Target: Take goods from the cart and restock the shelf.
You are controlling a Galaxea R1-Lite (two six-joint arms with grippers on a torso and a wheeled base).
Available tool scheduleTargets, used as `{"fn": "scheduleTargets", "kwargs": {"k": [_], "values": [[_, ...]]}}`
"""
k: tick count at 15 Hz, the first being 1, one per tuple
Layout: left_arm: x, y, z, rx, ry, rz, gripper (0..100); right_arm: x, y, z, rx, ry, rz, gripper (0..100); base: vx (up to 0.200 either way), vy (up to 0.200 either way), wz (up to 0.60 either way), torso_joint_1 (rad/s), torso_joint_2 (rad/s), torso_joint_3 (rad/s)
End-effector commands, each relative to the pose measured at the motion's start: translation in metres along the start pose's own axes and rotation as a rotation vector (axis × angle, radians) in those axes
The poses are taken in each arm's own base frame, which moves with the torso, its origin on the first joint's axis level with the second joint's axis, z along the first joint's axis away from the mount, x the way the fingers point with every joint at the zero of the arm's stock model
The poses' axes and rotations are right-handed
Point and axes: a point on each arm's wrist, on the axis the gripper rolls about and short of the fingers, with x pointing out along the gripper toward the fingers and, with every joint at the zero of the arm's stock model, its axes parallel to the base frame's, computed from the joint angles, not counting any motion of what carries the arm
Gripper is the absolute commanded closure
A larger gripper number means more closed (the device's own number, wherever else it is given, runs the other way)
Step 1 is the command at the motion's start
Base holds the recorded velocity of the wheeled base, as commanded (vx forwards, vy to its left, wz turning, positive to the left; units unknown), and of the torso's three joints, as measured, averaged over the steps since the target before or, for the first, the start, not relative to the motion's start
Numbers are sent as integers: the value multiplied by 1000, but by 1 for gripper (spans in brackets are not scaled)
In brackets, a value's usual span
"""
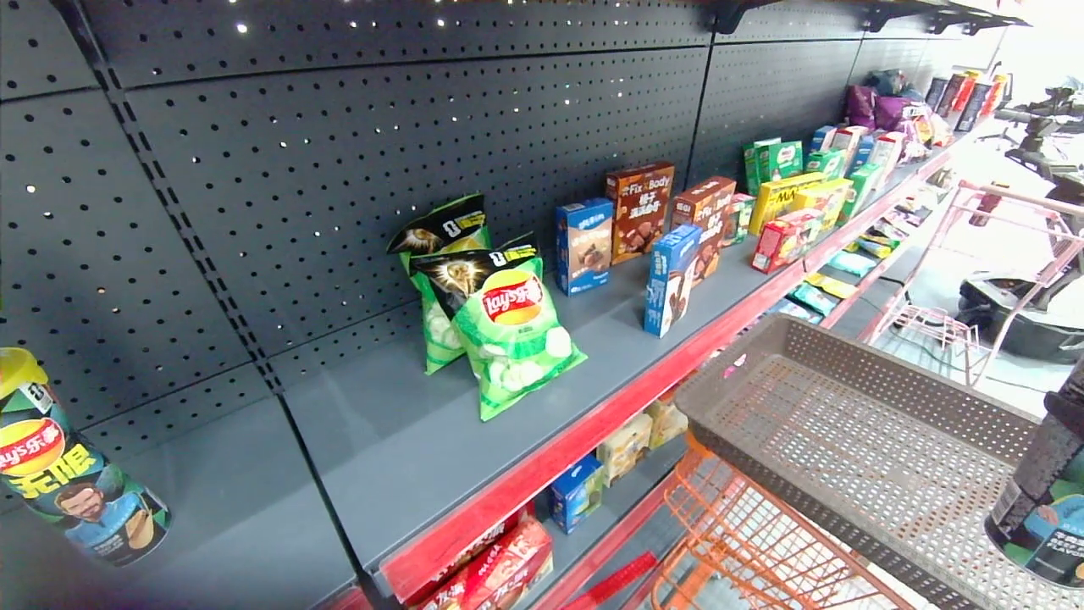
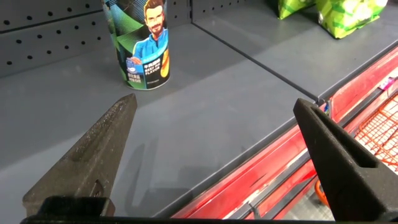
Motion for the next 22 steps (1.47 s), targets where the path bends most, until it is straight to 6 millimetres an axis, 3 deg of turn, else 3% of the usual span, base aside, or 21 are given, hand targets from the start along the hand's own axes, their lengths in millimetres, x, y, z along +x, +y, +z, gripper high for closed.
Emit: {"fn": "scheduleTargets", "kwargs": {"k": [1,18,22], "values": [[0,0,0,0,1,1,0,-21,1,4,6,-82,53,100,0,0,600,2,-2,7],[0,0,0,0,1,1,0,-24,4,-3,0,-67,106,100,0,0,600,2,2,3],[0,0,0,0,1,1,0,-20,5,-11,4,-31,117,100,0,0,0,0,0,0]]}}
